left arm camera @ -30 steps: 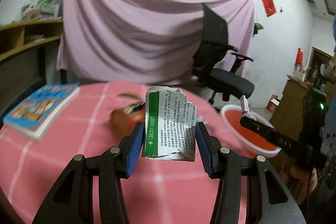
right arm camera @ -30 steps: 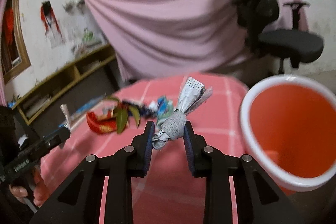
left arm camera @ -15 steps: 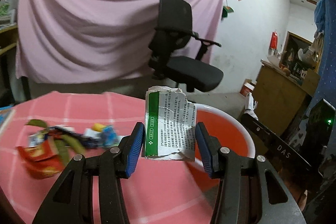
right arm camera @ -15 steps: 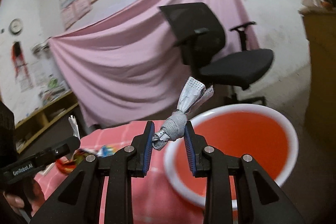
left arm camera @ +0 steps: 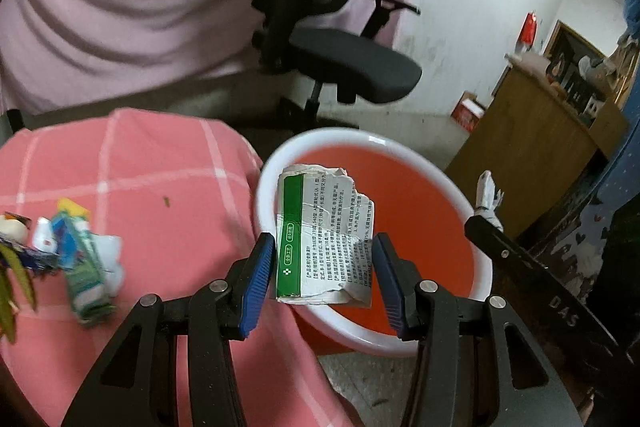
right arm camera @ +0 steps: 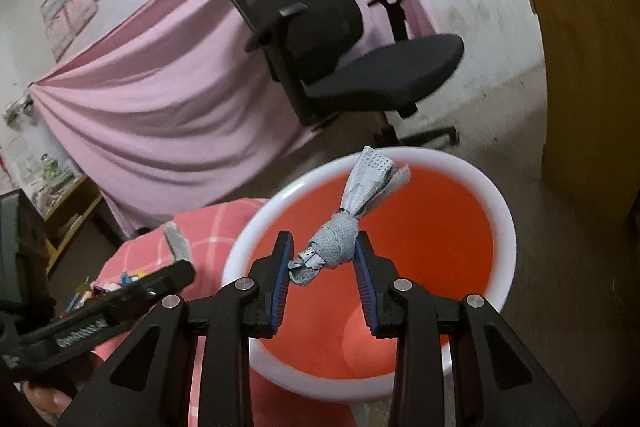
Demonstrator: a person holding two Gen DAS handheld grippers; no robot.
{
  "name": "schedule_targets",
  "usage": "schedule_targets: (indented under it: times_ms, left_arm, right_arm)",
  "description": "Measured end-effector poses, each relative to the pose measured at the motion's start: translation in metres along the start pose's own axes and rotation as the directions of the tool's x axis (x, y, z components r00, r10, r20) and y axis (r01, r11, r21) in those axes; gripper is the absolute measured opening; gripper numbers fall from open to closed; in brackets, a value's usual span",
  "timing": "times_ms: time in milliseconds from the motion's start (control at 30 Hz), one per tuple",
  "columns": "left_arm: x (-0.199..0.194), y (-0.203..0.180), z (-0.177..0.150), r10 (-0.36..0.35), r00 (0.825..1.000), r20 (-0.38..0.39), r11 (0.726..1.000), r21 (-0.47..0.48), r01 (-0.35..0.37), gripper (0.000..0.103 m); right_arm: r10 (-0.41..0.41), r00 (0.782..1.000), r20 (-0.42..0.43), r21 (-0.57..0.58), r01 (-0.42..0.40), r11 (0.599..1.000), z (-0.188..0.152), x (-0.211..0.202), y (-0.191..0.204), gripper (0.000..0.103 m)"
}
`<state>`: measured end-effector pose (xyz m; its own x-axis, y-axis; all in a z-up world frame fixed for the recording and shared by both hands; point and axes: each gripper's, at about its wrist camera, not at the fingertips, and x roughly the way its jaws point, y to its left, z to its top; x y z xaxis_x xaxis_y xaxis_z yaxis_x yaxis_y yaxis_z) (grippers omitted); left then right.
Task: Collect trash
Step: 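Carry the sock and packet over the orange bucket and open both grippers, then move both grippers back toward the table items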
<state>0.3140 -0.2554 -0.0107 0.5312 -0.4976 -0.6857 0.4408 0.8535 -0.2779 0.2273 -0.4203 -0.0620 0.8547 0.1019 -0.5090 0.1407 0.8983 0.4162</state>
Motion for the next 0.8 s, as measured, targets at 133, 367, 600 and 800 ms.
schedule_targets:
  times_ms: [133, 367, 600, 800]
  left_arm:
    - [0.010, 0.001, -0.007, 0.006, 0.999, -0.047, 1.000, -0.003, -0.006, 0.045]
    - [0.005, 0.012, -0.006, 0.017, 0.999, -0.039, 0.999, -0.050, -0.019, 0.049]
    - [-0.031, 0.027, -0.007, 0.065, 0.996, 0.068, 0.995, -0.082, -0.059, 0.054]
    - [-0.079, 0.048, -0.019, 0.148, 0.967, 0.208, 0.985, -0.115, -0.126, 0.058]
  right_arm:
    - [-0.015, 0.999, -0.029, 0.019, 0.016, 1.000, -0.002, 0.003, -0.005, 0.036]
    - [-0.019, 0.999, -0.040, 0.036, 0.020, 0.999, 0.001, 0.006, -0.006, 0.050]
    - [-0.001, 1.000, 0.027, -0.004, 0.001, 1.000, 0.003, -0.005, 0.006, 0.054]
    - [0.050, 0.990, 0.131, -0.081, -0.039, 0.996, 0.004, -0.021, 0.040, 0.078]
